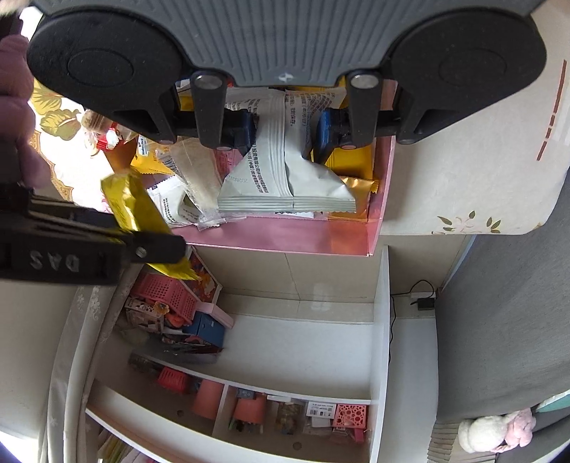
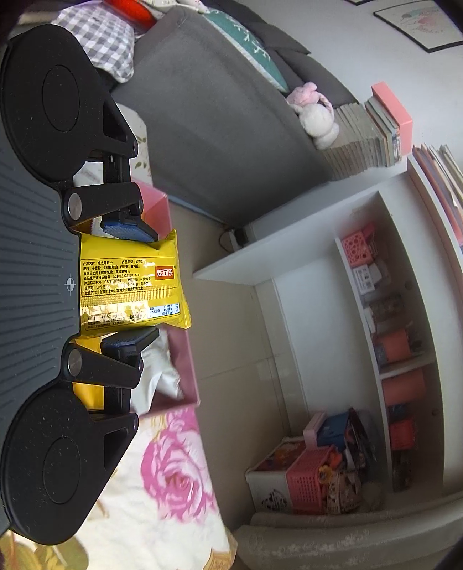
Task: Organize snacks
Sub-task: 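Carry the white packet and yellow packet over the box and open both tools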
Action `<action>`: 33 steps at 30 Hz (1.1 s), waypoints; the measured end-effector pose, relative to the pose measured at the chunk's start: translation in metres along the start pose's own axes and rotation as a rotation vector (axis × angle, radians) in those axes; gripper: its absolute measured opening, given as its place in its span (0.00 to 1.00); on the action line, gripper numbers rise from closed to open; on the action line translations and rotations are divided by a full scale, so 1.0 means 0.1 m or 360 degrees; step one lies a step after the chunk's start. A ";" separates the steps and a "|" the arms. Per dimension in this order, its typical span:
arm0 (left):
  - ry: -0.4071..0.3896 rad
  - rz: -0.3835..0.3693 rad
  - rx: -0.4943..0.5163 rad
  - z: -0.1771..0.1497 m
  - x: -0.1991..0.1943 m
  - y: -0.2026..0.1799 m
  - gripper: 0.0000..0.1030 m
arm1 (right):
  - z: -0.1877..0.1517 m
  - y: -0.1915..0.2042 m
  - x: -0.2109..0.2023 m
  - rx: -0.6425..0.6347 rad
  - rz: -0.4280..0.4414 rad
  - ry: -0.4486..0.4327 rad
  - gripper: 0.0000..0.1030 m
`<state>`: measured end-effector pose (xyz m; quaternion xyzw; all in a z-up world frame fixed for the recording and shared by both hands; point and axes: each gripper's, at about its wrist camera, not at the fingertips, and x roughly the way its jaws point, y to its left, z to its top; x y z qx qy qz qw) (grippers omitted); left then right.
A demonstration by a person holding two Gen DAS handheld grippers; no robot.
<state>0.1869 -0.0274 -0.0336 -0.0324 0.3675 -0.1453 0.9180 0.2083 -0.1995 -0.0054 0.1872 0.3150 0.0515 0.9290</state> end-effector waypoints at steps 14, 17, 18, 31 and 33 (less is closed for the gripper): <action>0.0002 -0.0071 -0.0022 0.07 0.08 0.04 0.31 | 0.13 0.13 0.52 -0.0087 -0.0056 0.0089 0.48; 0.0012 -0.0090 -0.0015 0.07 0.07 0.06 0.37 | 0.14 0.12 0.56 -0.0050 -0.0016 0.0114 0.50; 0.0014 -0.0089 -0.0009 0.07 0.07 0.06 0.39 | 0.14 0.12 0.56 -0.0045 -0.0010 0.0117 0.53; 0.0016 -0.0073 0.0028 0.05 -0.09 0.01 0.81 | 0.15 0.06 0.16 -0.0069 -0.0020 0.0114 0.76; 0.0011 -0.0070 0.0029 0.05 -0.15 -0.02 0.86 | 0.16 0.05 0.05 -0.0069 -0.0023 0.0095 0.78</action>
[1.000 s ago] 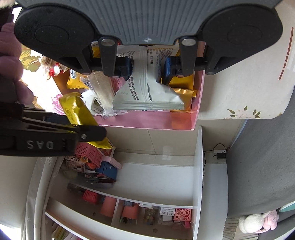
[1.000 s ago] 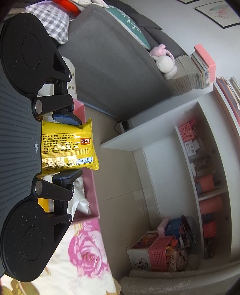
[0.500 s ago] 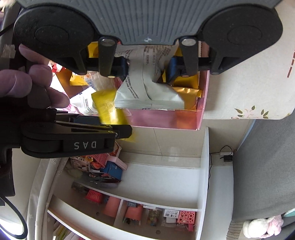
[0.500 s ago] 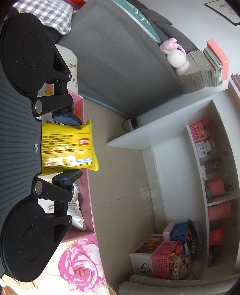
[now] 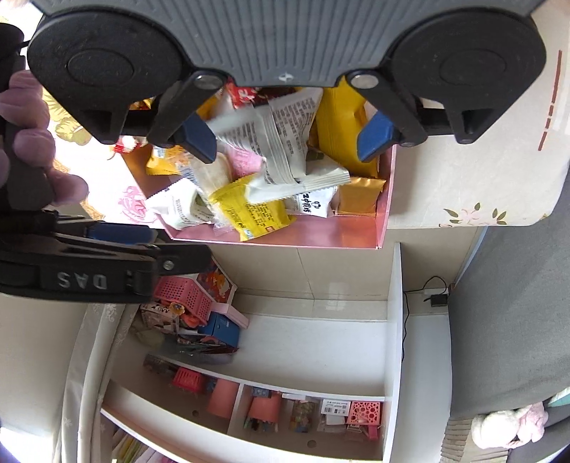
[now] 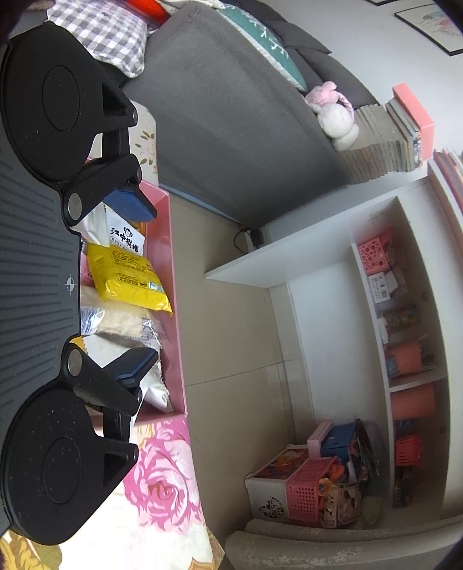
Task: Organize snacks
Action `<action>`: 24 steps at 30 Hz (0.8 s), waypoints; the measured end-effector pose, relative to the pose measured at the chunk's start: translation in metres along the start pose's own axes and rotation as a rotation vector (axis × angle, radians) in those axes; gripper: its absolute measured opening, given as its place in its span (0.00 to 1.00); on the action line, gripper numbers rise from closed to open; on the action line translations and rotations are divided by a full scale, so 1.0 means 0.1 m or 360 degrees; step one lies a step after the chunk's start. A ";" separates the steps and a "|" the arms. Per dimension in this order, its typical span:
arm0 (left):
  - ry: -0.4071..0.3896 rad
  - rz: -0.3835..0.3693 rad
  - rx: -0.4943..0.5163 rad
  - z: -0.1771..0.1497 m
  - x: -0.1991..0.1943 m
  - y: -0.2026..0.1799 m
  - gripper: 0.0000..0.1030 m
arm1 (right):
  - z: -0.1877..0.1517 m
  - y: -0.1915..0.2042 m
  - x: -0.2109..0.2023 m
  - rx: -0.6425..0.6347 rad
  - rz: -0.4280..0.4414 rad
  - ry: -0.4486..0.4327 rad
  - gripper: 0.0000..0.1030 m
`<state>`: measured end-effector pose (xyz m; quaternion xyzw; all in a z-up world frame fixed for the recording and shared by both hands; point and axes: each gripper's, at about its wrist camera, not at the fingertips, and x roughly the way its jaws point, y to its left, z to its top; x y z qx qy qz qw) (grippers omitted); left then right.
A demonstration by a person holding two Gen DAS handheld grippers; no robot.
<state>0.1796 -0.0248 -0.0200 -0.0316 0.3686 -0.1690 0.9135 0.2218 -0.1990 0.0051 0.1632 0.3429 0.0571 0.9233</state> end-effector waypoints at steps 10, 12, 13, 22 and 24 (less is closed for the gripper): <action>0.0026 0.0121 0.0094 -0.19 -0.39 -0.12 0.98 | -0.24 -0.14 -0.50 -0.0005 -0.0104 -0.0001 0.85; 0.0061 0.0162 0.0101 -0.25 -0.46 -0.14 0.99 | -0.32 -0.16 -0.62 -0.0007 -0.0138 0.0007 0.85; 0.0072 0.0170 0.0098 -0.28 -0.50 -0.15 0.99 | -0.35 -0.17 -0.68 -0.0008 -0.0150 0.0010 0.86; 0.0143 0.0230 0.0008 -0.56 -0.87 -0.17 1.00 | -0.69 -0.05 -1.16 -0.0072 -0.0218 0.0002 0.91; 0.0140 0.0246 0.0000 -0.60 -0.92 -0.18 1.00 | -0.76 0.00 -1.23 -0.0102 -0.0229 -0.0006 0.92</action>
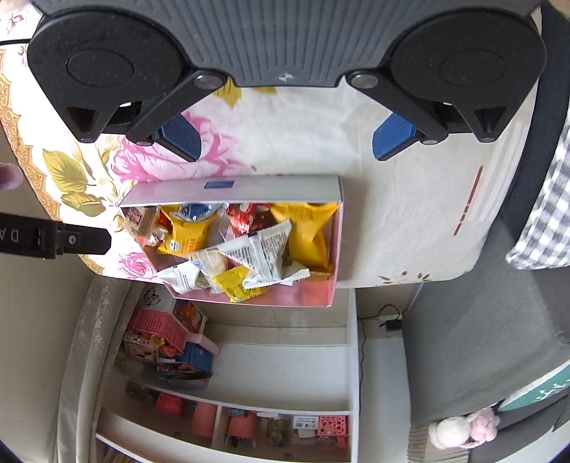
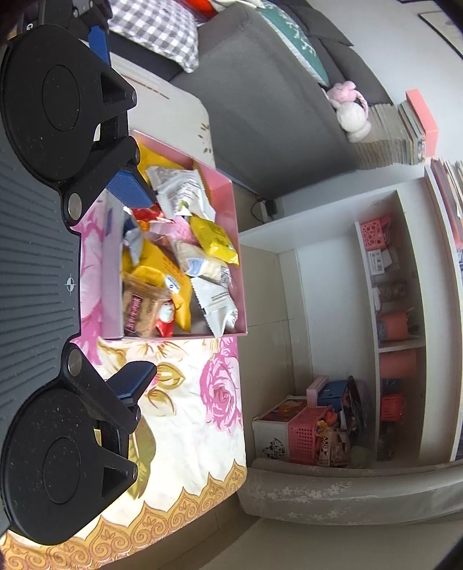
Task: Organize snacks
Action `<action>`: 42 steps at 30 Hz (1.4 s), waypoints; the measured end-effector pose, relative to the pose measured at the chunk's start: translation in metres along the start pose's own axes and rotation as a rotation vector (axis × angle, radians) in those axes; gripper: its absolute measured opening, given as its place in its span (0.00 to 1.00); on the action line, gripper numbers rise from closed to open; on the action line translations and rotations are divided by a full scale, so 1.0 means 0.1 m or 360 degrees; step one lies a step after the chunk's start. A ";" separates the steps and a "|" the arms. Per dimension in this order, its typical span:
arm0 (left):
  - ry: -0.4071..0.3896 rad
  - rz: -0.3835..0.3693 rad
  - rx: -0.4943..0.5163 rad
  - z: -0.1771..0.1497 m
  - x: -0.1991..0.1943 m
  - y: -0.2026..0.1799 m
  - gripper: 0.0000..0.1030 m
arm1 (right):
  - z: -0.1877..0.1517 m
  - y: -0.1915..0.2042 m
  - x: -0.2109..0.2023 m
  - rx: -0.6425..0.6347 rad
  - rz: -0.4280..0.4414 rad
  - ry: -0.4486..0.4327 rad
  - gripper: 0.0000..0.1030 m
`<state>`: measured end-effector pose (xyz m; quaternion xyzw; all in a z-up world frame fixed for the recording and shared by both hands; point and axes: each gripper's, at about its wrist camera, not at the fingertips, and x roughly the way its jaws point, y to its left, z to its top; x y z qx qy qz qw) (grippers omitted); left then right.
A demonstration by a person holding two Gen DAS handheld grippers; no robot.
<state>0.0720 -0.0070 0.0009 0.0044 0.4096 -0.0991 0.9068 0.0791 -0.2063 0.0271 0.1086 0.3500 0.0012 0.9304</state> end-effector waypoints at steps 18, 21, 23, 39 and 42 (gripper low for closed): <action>0.0038 0.0141 -0.0043 -0.25 -0.20 -0.06 1.00 | -0.48 0.14 -0.27 -0.0108 -0.0172 0.0019 0.94; 0.0032 0.0185 -0.0050 -0.26 -0.20 -0.06 1.00 | -0.51 0.20 -0.28 -0.0127 -0.0173 0.0017 0.94; 0.0039 0.0203 -0.0057 -0.26 -0.20 -0.05 1.00 | -0.51 0.23 -0.29 -0.0127 -0.0165 0.0012 0.95; 0.0083 0.0233 -0.0098 -0.25 -0.13 0.00 1.00 | -0.52 0.33 -0.18 -0.0166 -0.0162 0.0061 0.95; 0.0071 0.0242 -0.0106 -0.25 -0.13 0.00 1.00 | -0.50 0.31 -0.17 -0.0140 -0.0164 0.0069 0.95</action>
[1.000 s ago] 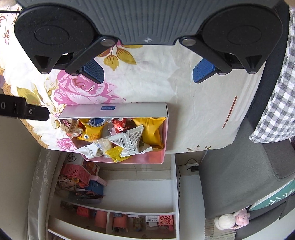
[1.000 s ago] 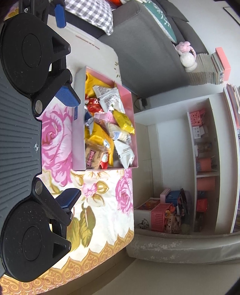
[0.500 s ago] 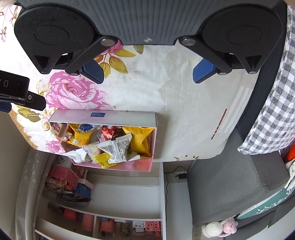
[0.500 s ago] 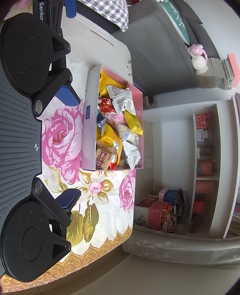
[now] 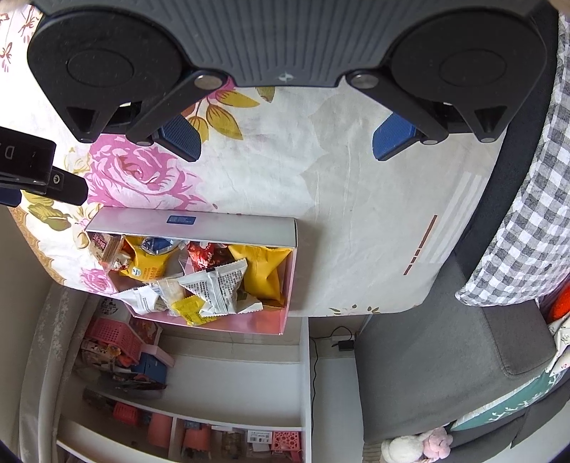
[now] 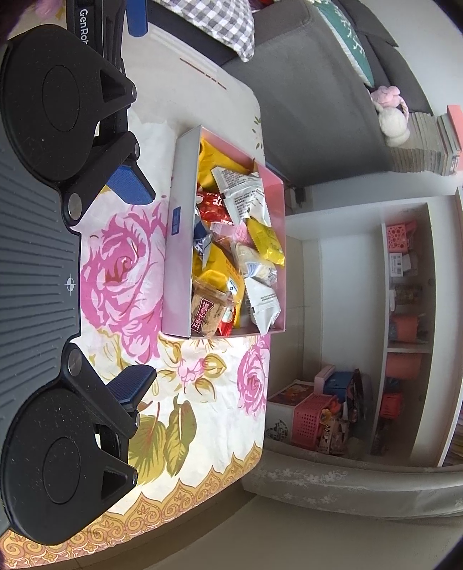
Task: Organize snacks
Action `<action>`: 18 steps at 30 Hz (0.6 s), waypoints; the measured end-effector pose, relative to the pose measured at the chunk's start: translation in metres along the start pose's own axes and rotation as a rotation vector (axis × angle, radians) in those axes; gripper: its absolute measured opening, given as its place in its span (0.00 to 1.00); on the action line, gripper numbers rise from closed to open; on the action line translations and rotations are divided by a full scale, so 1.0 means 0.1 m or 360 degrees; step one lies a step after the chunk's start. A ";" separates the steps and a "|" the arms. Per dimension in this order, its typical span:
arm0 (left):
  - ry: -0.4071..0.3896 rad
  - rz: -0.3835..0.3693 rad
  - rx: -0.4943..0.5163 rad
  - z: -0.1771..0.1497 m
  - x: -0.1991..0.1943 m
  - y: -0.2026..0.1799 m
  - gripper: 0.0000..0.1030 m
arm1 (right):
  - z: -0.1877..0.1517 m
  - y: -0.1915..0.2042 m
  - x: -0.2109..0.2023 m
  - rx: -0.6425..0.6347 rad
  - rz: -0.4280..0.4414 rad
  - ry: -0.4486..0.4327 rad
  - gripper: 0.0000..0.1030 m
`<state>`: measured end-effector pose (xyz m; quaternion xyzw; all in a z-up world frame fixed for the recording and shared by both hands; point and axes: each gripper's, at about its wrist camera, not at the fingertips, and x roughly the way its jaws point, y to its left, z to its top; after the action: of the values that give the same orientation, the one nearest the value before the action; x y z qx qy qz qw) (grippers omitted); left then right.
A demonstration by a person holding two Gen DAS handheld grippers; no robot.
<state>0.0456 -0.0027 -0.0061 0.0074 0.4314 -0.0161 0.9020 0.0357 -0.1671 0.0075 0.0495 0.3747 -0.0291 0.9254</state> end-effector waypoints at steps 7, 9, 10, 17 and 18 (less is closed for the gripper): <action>0.0000 0.0004 -0.0007 0.01 0.01 0.00 1.00 | 0.03 -0.03 0.02 0.0031 0.0000 0.0005 0.95; 0.0000 0.0008 -0.0004 0.02 0.01 0.00 1.00 | 0.02 -0.02 0.02 0.0030 0.0005 0.0006 0.95; 0.0000 0.0009 -0.0005 0.01 0.01 0.00 1.00 | 0.02 -0.02 0.02 0.0027 0.0006 0.0008 0.95; -0.0005 0.0014 -0.0005 0.02 0.01 0.00 1.00 | 0.01 0.00 -0.01 0.0016 0.0016 0.0008 0.95; -0.0007 0.0016 -0.0005 0.02 0.01 0.00 1.00 | 0.00 0.00 -0.01 0.0016 0.0018 0.0008 0.95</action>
<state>0.0477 -0.0031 -0.0057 0.0082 0.4293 -0.0110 0.9031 0.0351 -0.1671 0.0087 0.0562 0.3766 -0.0256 0.9243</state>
